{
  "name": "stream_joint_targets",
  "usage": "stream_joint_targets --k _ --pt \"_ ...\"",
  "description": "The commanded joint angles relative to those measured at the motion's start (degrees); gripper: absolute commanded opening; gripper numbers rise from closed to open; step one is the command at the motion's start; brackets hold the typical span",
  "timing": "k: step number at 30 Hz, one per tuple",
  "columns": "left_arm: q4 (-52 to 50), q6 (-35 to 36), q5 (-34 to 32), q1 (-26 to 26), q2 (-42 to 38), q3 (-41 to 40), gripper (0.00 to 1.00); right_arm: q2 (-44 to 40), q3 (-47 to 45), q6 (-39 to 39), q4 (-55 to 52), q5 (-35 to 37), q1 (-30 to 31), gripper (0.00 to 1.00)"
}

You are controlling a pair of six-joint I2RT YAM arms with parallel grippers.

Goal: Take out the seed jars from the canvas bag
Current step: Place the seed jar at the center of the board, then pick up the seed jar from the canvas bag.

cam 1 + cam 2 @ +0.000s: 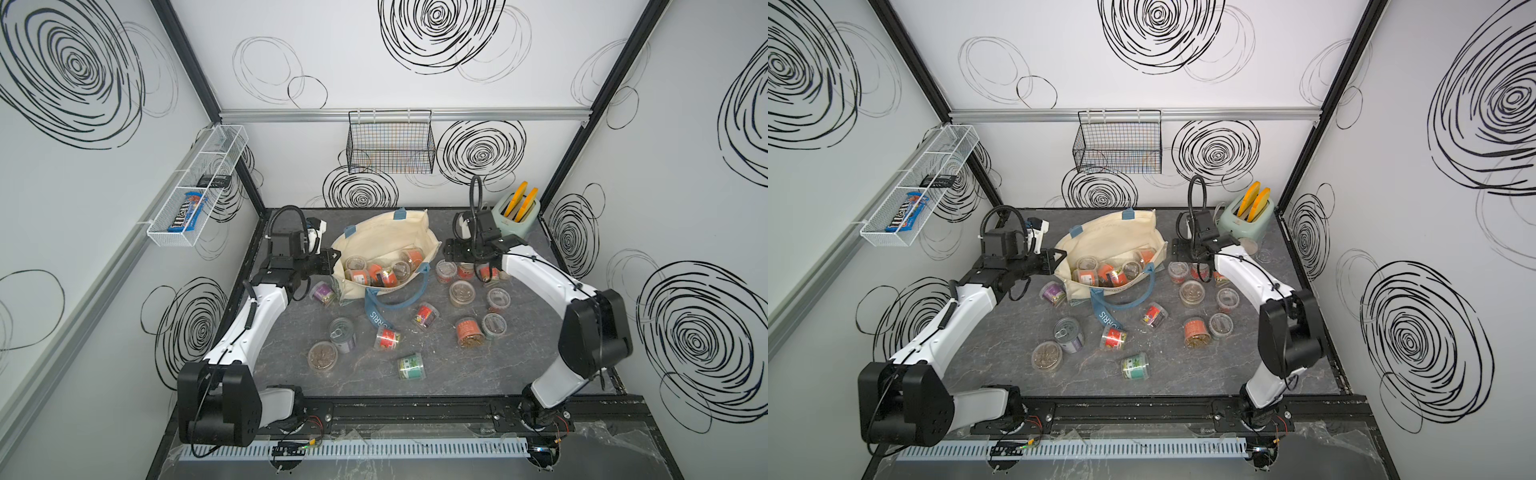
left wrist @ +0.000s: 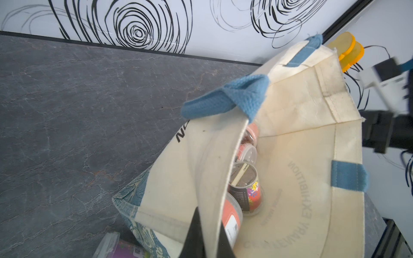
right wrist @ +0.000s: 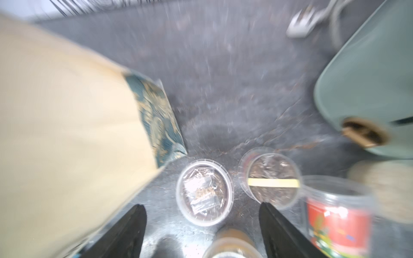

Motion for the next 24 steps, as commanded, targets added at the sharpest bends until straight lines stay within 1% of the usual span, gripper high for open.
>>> stream_joint_targets --k 1,2,5,7,10,13,16,18,20,24 --pt "5.44 4.28 2.07 0.4 -1.45 -1.12 0.0 -8.0 -1.12 -4.76 3.56 -3.28 1.64 0.82" --pt "5.28 5.0 2.16 0.43 -1.41 -1.4 0.0 -9.73 -1.66 -6.59 4.79 -3.35 2.99 0.82" --pt "4.39 7.02 3.55 0.43 -1.4 -1.77 0.0 -13.98 -3.09 -13.81 9.15 -3.79 10.09 0.81" --pt "3.55 8.17 5.11 0.27 -1.57 -1.85 0.0 -13.83 -1.95 -19.21 8.76 -4.49 15.86 0.81" --pt "2.03 10.21 5.15 -0.6 -2.08 -1.66 0.0 -11.19 -0.51 -24.96 8.01 -6.82 20.6 0.83" --pt "-1.08 16.64 2.84 -4.2 -3.24 -1.59 0.0 -8.1 -1.47 -29.58 9.39 -6.91 22.8 0.83" --pt "-1.59 20.37 0.17 -7.25 -4.88 -2.91 0.01 -4.14 -0.83 -30.95 9.66 -7.65 23.52 0.84" --pt "-1.53 21.03 -0.85 -8.15 -5.42 -3.58 0.01 -1.88 -0.75 -31.0 10.05 -8.16 23.61 0.84" --pt "-1.04 20.17 -1.26 -8.42 -5.58 -4.12 0.01 0.06 -1.28 -31.05 10.63 -7.59 23.7 0.85" --pt "-0.45 19.63 -0.97 -8.6 -6.32 -5.22 0.01 3.19 -2.86 -30.88 11.85 -5.2 23.7 0.88"
